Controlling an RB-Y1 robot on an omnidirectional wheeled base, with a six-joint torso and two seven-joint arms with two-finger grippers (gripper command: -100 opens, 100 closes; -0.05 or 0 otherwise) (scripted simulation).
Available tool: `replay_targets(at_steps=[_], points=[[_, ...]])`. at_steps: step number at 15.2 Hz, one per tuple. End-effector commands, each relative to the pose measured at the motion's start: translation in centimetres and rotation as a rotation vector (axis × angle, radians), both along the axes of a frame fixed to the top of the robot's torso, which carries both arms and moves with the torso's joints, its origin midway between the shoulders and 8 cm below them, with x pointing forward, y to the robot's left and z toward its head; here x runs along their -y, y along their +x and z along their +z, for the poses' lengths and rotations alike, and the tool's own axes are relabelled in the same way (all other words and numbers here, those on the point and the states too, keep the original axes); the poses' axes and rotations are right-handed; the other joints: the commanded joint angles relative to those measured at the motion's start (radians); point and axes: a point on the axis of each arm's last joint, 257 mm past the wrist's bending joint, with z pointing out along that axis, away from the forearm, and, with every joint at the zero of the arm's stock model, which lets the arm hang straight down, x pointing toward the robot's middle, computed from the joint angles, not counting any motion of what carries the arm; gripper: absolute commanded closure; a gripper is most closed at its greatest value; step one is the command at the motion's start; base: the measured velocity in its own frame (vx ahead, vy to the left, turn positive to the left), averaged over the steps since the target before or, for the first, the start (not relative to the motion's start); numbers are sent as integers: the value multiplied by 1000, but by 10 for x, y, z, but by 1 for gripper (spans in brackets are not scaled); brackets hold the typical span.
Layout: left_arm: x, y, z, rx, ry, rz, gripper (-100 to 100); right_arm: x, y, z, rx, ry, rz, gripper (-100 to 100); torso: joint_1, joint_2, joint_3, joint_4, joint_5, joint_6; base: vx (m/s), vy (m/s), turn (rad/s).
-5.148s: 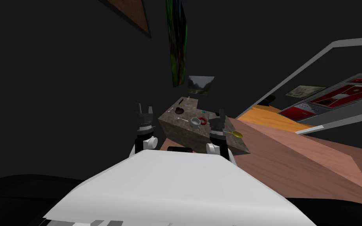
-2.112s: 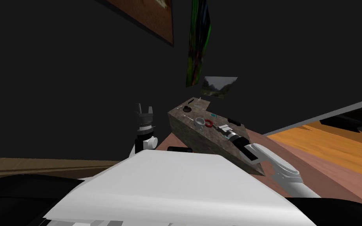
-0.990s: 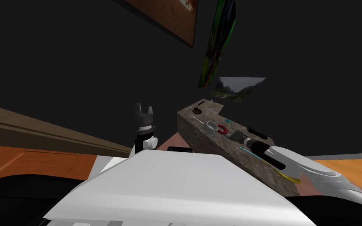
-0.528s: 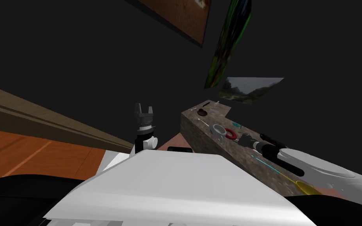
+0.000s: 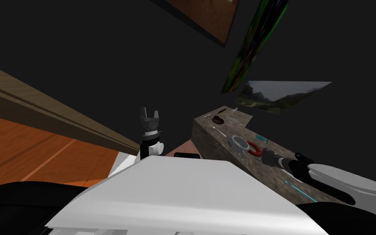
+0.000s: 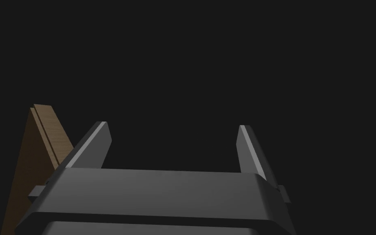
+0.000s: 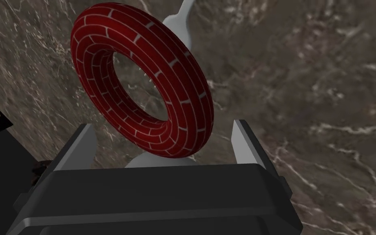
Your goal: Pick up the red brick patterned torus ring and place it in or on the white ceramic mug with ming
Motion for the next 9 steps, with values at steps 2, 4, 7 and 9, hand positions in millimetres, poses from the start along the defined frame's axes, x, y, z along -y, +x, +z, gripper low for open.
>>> replay_targets(at_steps=[2, 4, 7, 9], points=[[0, 0, 0, 0, 0, 0, 0, 1, -12, -7, -33, -5, 3, -100, -1, 0, 0, 0, 0, 0, 64, 39, 69], [0, 0, 0, 0, 0, 0, 0, 1, -25, -21, -34, -3, -21, -100, -4, 3, 2, 1, -1, 0, 15, -26, 149], [0, 0, 0, 0, 0, 0, 0, 1, -27, -24, -33, -1, -27, -100, -10, 6, 3, 1, -2, 1, -4, -58, 97], [0, 0, 0, 0, 0, 0, 0, 1, -28, -24, -33, -2, -28, 100, -8, 6, 4, 2, -2, 1, -3, -9, -8]])
